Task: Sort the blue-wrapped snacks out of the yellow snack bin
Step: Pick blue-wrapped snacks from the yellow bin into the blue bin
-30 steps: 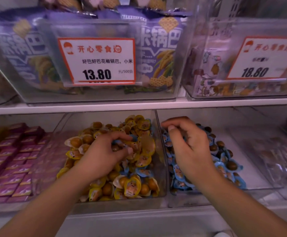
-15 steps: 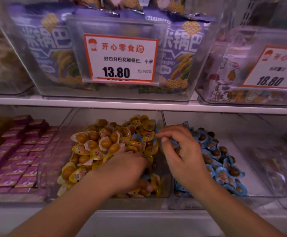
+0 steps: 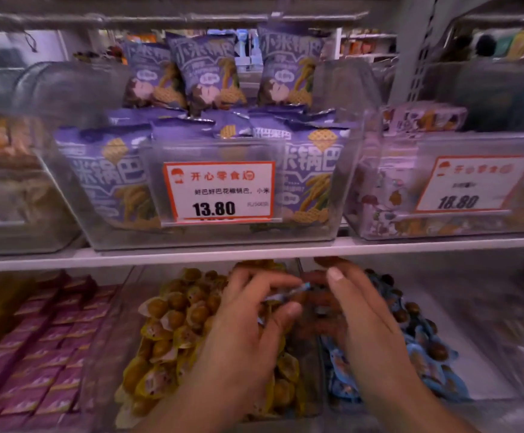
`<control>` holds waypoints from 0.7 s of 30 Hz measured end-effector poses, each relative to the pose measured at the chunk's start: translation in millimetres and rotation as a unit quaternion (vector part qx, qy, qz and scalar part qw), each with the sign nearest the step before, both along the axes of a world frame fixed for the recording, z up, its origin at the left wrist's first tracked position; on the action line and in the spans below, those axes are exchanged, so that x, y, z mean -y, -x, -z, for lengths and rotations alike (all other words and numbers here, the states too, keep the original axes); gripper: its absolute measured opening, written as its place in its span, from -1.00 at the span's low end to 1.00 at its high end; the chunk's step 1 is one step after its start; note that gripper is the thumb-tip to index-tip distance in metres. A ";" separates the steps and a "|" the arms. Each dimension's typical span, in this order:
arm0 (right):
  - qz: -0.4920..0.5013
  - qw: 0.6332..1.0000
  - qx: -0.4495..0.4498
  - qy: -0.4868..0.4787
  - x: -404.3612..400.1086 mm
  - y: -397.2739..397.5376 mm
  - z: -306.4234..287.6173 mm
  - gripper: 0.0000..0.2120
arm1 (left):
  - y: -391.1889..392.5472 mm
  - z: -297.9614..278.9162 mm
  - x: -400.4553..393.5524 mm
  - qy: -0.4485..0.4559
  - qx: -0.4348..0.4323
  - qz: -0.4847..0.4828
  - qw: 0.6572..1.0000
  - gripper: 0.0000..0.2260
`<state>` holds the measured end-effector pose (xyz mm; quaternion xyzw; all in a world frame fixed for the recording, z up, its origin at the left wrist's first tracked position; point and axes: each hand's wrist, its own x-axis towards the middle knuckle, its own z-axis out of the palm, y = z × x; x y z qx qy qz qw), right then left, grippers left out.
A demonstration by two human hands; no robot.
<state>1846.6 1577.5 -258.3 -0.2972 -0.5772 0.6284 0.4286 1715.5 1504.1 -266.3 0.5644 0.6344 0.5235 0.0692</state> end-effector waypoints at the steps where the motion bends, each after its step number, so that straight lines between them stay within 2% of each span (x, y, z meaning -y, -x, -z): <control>1: -0.052 0.994 -0.028 0.088 6.2 -0.5 -4.0 -0.56 | -7.2 -1.8 1.2 -0.012 -0.041 0.020 0.999 -0.82; 3: -0.139 0.950 -0.101 0.260 17.8 -1.3 -11.1 -0.59 | -20.1 -1.5 2.0 -0.016 -0.141 0.045 0.989 -0.79; 4: -0.156 0.932 -0.126 0.300 19.8 -4.3 -11.0 -0.59 | -26.6 0.6 1.3 -0.001 -0.179 0.052 0.982 -0.71; 6: -0.130 0.927 -0.128 0.329 17.0 -13.5 -7.7 -0.60 | -38.0 6.9 -1.7 0.051 -0.197 0.061 0.977 -0.51; 8: -0.090 0.927 -0.115 0.344 3.7 -26.8 -4.1 -0.66 | -47.7 12.0 -6.3 0.081 -0.162 0.063 0.981 -0.31; 9: -0.079 0.932 -0.103 0.339 -4.4 -32.6 -3.8 -0.68 | -50.9 13.8 -8.7 0.083 -0.143 0.070 0.984 -0.26; 11: -0.051 0.943 -0.070 0.322 -23.8 -42.3 -0.2 -0.72 | -49.4 13.4 -14.0 0.060 -0.115 0.078 0.988 -0.33; 14: 0.007 0.952 -0.025 0.305 -61.9 -50.1 4.6 -0.87 | -29.7 10.5 -20.8 0.014 -0.080 0.048 0.996 -0.62; 16: 0.043 0.952 -0.037 0.301 -88.6 -53.1 3.8 -0.92 | -10.5 14.4 -25.8 -0.003 -0.067 0.005 0.998 -0.82; 18: 0.080 0.961 -0.053 0.258 -115.9 -56.9 5.8 -0.88 | 9.3 23.0 -27.4 0.021 -0.057 -0.027 0.998 -0.78; 19: 0.109 0.973 -0.012 0.203 -126.9 -58.5 8.7 -0.86 | 19.2 28.1 -25.9 0.052 -0.060 -0.026 0.996 -0.75; 20: 0.145 0.978 0.068 0.134 -134.1 -59.7 11.9 -0.86 | 27.6 33.0 -23.0 0.088 -0.077 -0.012 0.993 -0.74; 21: 0.182 0.970 0.150 0.066 -138.6 -59.5 15.6 -0.86 | 35.0 37.2 -18.9 0.122 -0.116 0.008 0.986 -0.78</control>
